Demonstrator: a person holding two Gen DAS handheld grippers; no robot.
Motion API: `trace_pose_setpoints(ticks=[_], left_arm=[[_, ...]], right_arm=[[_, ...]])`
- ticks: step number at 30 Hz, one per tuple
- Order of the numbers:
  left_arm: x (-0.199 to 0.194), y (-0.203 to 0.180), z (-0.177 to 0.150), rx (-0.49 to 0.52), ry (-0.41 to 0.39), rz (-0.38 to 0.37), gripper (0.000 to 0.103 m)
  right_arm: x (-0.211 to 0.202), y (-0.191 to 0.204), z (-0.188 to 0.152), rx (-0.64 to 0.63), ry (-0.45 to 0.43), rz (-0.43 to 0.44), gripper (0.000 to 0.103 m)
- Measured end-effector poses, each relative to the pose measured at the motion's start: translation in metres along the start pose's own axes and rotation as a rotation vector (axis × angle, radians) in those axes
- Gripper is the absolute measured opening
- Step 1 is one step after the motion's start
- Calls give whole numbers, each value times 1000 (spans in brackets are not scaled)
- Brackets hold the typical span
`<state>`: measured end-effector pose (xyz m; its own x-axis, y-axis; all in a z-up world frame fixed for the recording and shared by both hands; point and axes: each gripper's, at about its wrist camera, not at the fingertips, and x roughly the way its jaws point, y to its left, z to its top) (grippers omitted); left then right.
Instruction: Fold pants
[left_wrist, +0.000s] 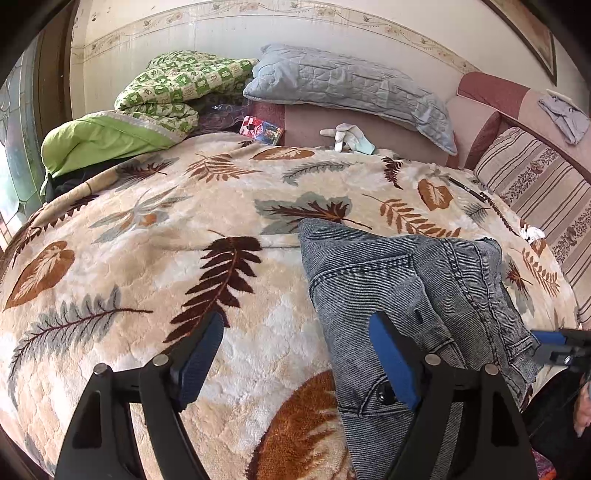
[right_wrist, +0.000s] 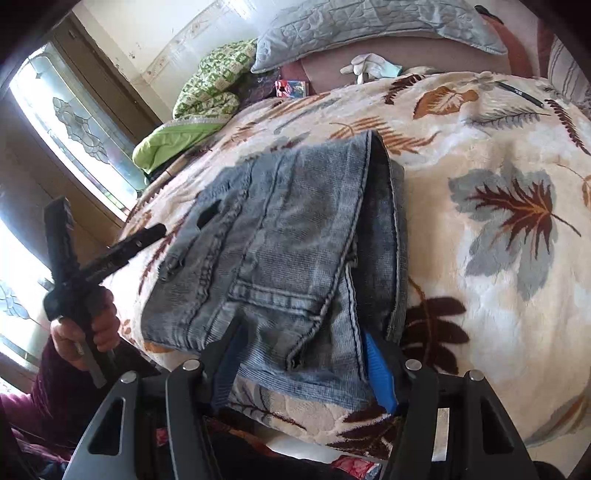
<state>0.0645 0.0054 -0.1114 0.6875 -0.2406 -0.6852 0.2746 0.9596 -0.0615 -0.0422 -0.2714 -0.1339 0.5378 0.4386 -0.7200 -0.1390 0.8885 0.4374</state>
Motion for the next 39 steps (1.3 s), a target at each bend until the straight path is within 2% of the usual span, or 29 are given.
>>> trace_pose_setpoints(ticks=[2, 4, 8, 13, 16, 18, 21, 24, 29, 34, 39], left_arm=[[4, 2, 0, -1, 7, 19, 82], [6, 5, 3, -24, 17, -20, 82], [14, 8, 8, -57, 45, -88, 82], [31, 9, 10, -100, 131, -168, 82], [35, 11, 8, -122, 158, -207, 82], [35, 10, 8, -122, 172, -259, 82], [31, 9, 8, -111, 172, -295, 82], [31, 9, 8, -111, 193, -368, 82], [34, 18, 11, -150, 216, -408, 82], [46, 33, 13, -260, 274, -531, 82], [54, 27, 9, -269, 322, -583, 82]], right_arm=[[-13, -3, 12, -8, -72, 24, 64], [-24, -11, 24, 15, -135, 54, 64], [-24, -34, 38, 72, -168, 20, 65], [-7, -66, 39, 216, -116, 23, 65], [6, -70, 42, 231, -80, 36, 65], [13, -73, 42, 248, -56, 48, 65], [22, -84, 42, 313, -36, 92, 65], [27, -92, 42, 374, -22, 160, 65], [30, -100, 40, 421, -10, 218, 65], [31, -104, 39, 441, 3, 257, 65], [36, -104, 40, 446, 18, 284, 66]])
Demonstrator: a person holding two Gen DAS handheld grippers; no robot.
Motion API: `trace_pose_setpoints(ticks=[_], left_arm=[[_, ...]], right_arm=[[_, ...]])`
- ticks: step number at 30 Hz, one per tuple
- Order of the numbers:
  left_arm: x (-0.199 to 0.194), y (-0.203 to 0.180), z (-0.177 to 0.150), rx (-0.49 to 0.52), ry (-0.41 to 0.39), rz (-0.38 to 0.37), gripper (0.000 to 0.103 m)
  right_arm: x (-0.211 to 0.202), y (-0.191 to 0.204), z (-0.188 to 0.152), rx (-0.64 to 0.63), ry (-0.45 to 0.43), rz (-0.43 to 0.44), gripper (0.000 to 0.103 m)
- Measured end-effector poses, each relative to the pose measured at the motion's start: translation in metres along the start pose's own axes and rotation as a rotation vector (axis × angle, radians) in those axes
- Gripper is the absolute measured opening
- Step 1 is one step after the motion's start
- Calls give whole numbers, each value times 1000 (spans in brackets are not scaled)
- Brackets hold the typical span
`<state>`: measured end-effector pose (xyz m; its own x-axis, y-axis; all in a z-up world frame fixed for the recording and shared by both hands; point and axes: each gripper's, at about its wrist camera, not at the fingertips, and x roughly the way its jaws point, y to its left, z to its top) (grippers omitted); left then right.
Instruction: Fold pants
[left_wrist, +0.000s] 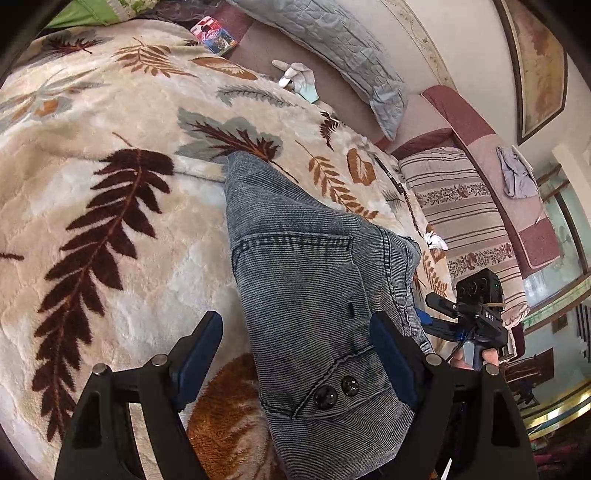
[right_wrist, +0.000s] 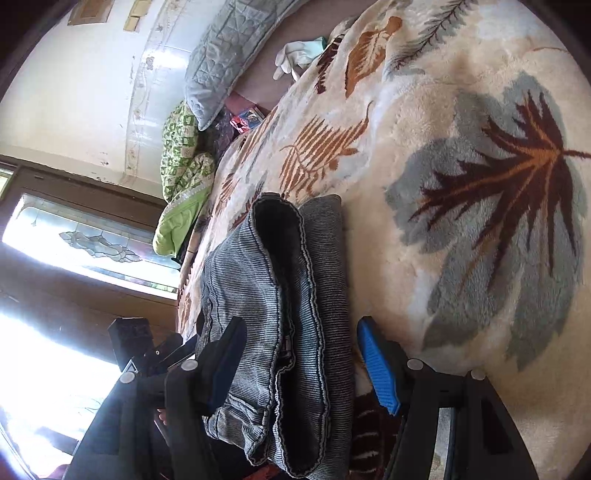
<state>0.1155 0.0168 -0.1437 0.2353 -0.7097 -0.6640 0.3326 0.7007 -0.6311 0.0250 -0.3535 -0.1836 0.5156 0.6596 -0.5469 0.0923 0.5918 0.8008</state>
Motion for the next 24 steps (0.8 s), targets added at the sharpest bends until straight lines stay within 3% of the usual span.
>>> trace_pose_setpoints(ticks=[3, 7, 11, 24], left_arm=[[10, 4, -1, -45, 44, -41, 82], [10, 3, -3, -44, 45, -46, 82], [12, 8, -3, -68, 61, -63, 62], [15, 4, -2, -71, 53, -103, 62]], right_arm=[[4, 2, -1, -5, 16, 8, 66], [6, 3, -1, -6, 20, 10, 66], [3, 2, -2, 1, 25, 19, 66], [7, -2, -3, 17, 61, 66, 66]])
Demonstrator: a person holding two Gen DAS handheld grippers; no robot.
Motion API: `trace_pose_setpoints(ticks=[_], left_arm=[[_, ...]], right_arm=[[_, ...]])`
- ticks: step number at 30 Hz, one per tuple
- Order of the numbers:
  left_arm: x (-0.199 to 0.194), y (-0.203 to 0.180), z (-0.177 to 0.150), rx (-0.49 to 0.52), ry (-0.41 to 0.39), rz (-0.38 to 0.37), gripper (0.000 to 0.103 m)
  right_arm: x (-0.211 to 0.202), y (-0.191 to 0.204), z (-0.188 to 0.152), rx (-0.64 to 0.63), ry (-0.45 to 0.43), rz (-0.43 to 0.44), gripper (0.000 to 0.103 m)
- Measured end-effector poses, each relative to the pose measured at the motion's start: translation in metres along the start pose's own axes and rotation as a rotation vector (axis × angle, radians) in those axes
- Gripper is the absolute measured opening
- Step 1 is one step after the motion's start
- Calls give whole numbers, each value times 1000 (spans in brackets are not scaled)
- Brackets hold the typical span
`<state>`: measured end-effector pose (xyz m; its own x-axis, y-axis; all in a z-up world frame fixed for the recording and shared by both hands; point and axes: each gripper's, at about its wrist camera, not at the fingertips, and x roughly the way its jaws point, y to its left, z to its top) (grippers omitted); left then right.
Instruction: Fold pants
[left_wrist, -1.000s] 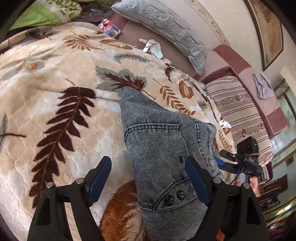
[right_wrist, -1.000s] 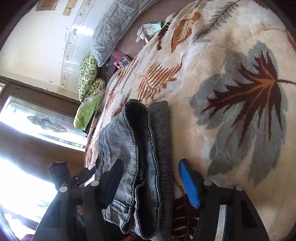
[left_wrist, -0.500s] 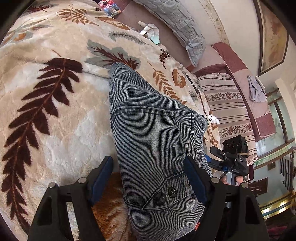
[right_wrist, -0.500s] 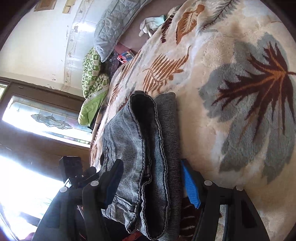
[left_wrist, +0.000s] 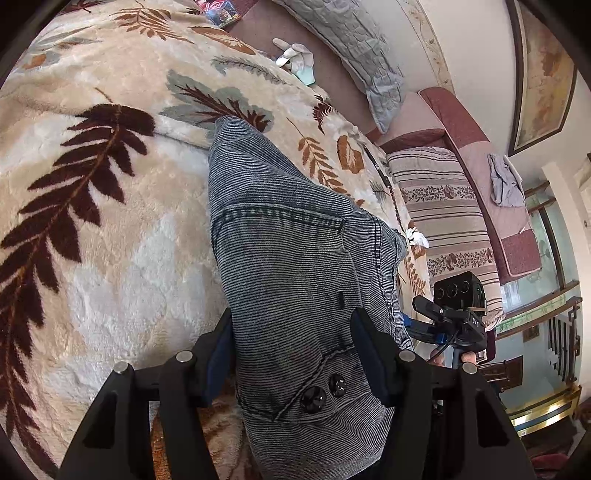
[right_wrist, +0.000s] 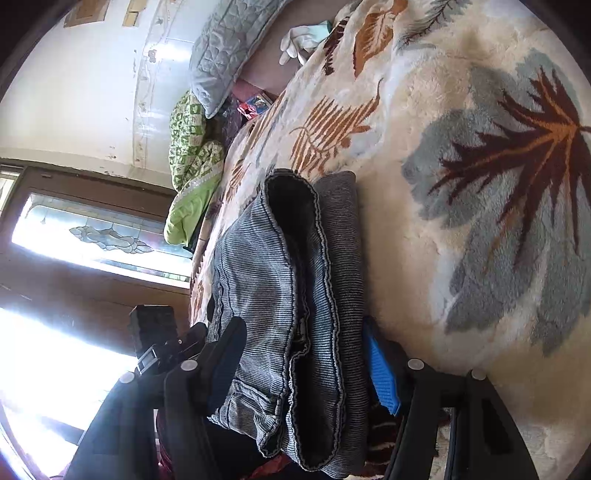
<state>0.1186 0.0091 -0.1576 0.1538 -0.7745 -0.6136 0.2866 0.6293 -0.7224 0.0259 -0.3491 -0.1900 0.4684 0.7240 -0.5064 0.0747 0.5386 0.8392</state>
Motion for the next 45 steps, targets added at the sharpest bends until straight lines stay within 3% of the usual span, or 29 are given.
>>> trace_pose_setpoints(ticks=[4, 11, 15, 17, 20, 22, 26, 30, 33, 35, 37, 41, 45], left_arm=[[5, -1, 2, -2, 5, 16, 62], [11, -4, 3, -6, -20, 21, 64], [11, -10, 1, 28, -41, 39, 57], [11, -10, 1, 37, -47, 56, 47], [13, -9, 2, 42, -51, 78, 40], [13, -8, 1, 50, -53, 84, 38], [13, -11, -1, 79, -63, 109, 37], [16, -18, -4, 104, -78, 160, 39], [20, -22, -6, 128, -89, 203, 49], [23, -23, -7, 130, -89, 190, 62], [25, -27, -9, 154, -99, 199, 65], [25, -29, -12, 188, -111, 215, 63], [23, -31, -13, 200, -115, 221, 54]], right_arm=[[7, 3, 3, 3, 17, 45, 67], [22, 14, 6, -40, 25, 23, 68], [26, 23, 5, -101, 22, -1, 70], [28, 27, 4, -134, 16, -28, 64], [31, 30, 3, -170, 14, -90, 45], [31, 28, 4, -161, 9, -100, 39], [29, 26, 4, -164, 6, -106, 37], [30, 29, 3, -176, 6, -121, 36], [31, 24, 3, -147, 13, -102, 36], [31, 21, 4, -124, 21, -86, 36], [31, 18, 4, -107, 21, -75, 38], [31, 18, 3, -90, 20, -64, 41], [31, 18, 3, -77, 14, -58, 43]])
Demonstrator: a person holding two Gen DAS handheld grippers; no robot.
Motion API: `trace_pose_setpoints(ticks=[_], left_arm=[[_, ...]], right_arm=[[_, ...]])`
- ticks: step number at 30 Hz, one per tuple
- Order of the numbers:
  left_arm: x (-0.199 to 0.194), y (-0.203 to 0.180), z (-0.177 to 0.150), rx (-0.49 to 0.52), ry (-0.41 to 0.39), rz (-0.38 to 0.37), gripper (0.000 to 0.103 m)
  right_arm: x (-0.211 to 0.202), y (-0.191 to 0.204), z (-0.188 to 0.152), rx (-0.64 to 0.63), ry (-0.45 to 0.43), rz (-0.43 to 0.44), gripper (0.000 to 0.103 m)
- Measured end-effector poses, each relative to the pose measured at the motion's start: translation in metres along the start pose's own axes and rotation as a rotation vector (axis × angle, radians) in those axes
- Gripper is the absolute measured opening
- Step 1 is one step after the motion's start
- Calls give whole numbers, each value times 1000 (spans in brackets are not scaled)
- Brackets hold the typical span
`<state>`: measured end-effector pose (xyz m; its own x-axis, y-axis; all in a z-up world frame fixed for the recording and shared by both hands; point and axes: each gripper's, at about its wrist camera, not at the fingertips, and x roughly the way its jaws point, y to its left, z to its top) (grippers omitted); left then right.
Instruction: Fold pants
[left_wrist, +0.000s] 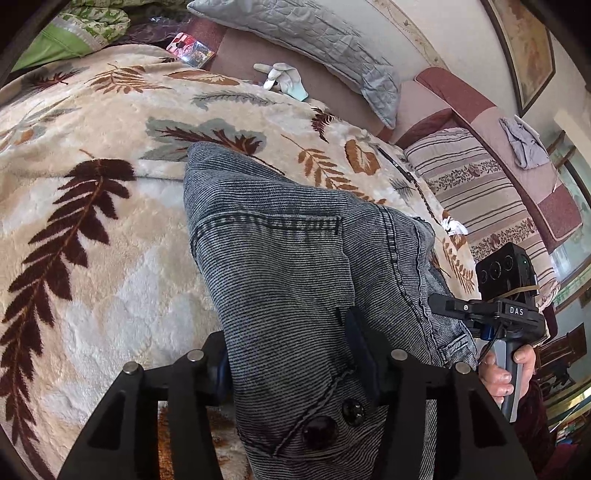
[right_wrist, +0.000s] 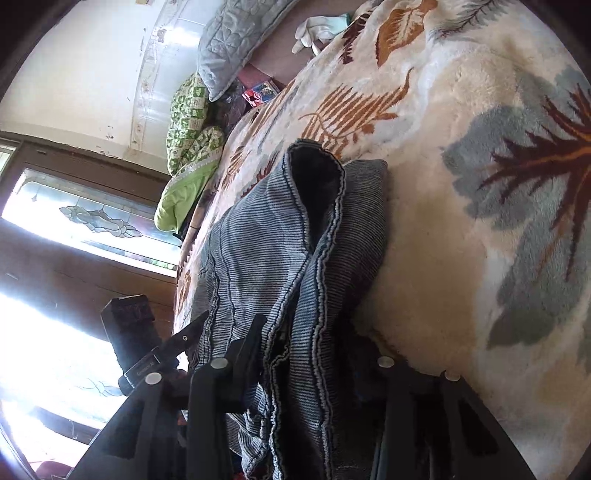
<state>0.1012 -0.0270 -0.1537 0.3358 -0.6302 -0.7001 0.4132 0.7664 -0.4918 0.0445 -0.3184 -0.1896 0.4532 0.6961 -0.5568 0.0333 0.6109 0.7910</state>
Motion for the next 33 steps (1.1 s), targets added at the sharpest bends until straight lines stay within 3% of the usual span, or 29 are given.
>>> trace_pose_setpoints(ticks=[4, 7, 11, 14, 19, 28, 33], left_arm=[[-1, -7, -1, 33, -16, 19, 46], [-1, -8, -1, 44, -25, 26, 42], [-2, -10, 0, 51, -35, 31, 36], [-3, -16, 1, 84, -48, 50, 34], [-8, -21, 2, 104, -67, 55, 31], [-30, -32, 7, 131, -116, 19, 29], [-51, -43, 24, 158, -166, 48, 28]], right_arm=[[-1, 4, -2, -23, -11, 11, 56], [2, 14, -6, -104, -14, -36, 56], [2, 19, -9, -154, -28, -105, 40], [0, 18, -9, -147, -40, -106, 34], [-4, 29, -14, -212, -78, -150, 30], [-15, 46, -19, -269, -136, -127, 27], [-12, 55, -14, -262, -116, -103, 26]])
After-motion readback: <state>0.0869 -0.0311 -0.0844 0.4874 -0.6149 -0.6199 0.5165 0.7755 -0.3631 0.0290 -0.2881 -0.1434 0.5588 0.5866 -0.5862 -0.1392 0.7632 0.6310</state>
